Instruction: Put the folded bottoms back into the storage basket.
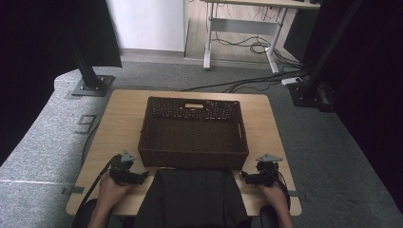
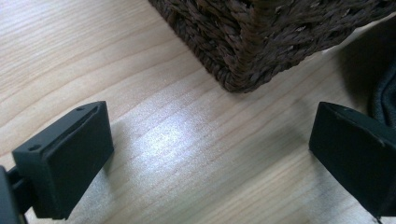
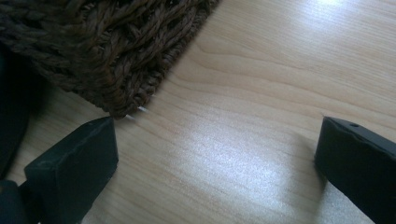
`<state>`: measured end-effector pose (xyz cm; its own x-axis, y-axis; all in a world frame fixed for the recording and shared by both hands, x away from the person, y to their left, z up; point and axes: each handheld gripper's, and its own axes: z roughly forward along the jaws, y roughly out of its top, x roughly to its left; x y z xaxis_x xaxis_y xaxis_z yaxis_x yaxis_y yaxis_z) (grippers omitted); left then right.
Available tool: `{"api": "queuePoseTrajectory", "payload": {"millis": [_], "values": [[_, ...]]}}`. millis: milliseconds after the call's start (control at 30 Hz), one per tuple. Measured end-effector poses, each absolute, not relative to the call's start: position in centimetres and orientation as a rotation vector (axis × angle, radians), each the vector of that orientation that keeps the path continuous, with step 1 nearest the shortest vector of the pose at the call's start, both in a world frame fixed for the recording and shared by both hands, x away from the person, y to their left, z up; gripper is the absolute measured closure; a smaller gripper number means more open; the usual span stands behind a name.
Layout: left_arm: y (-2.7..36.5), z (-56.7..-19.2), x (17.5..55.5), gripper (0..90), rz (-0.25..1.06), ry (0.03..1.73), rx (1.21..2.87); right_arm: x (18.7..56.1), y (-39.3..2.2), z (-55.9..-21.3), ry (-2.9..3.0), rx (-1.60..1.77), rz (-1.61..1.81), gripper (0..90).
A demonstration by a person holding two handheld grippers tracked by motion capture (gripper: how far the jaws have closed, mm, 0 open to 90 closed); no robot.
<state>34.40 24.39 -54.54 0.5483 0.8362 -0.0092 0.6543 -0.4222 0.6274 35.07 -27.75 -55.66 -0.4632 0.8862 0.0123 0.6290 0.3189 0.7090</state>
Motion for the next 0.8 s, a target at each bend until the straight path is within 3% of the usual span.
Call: {"api": "queuePoseTrajectory", "payload": {"millis": [300,800], "values": [[23.8,-53.0,33.5,0.0,0.256,1.161,2.155,34.2,-27.4,-54.5,2.294,1.446,0.979,0.0],[18.9,-50.6,29.9,0.0,0.158,0.973,2.128,30.4,-23.0,-52.2,2.408,1.351,1.138,0.0]]}}
